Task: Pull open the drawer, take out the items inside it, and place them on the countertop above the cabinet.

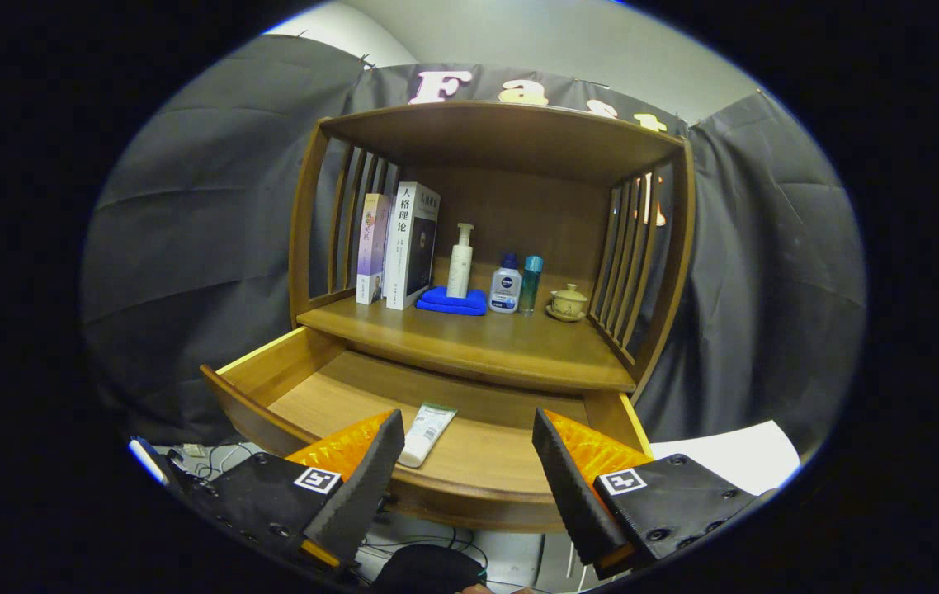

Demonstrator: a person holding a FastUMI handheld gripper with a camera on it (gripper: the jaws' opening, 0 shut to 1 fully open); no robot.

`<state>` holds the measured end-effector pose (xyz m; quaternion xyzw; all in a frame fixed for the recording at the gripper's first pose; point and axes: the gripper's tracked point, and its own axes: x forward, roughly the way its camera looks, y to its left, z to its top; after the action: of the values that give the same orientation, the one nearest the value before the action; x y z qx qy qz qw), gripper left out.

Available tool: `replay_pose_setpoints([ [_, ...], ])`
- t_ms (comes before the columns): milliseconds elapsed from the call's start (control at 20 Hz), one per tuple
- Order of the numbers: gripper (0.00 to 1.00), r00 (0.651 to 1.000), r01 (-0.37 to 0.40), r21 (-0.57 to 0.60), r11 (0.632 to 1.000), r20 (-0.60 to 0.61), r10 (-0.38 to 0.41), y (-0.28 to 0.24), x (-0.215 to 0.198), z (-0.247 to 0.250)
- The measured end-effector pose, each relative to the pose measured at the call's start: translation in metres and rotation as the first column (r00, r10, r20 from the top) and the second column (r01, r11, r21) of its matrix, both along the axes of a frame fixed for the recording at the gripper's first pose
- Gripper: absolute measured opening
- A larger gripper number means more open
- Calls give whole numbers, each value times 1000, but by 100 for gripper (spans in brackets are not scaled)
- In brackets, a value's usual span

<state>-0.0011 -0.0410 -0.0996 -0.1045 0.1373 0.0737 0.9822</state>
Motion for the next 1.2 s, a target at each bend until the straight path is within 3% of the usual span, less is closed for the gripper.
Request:
replay_pose_setpoints([
  [150, 98, 997, -59, -31, 998, -50, 57, 19, 20, 0],
  [300, 98, 971, -148, 53, 988, -180, 155, 51, 36, -15],
  [500, 98, 941, -161, 25, 987, -298, 161, 64, 73, -32],
  [600, 98, 908, -171, 73, 983, -375, 186, 79, 84, -42],
  [700, 98, 854, -174, 104, 979, -480, 202, 87, 89, -57],
  [1000, 98, 739, -155, 13, 988, -662, 125, 79, 107, -112],
  [1200, 98, 690, -142, -13, 990, -718, 90, 72, 114, -130],
])
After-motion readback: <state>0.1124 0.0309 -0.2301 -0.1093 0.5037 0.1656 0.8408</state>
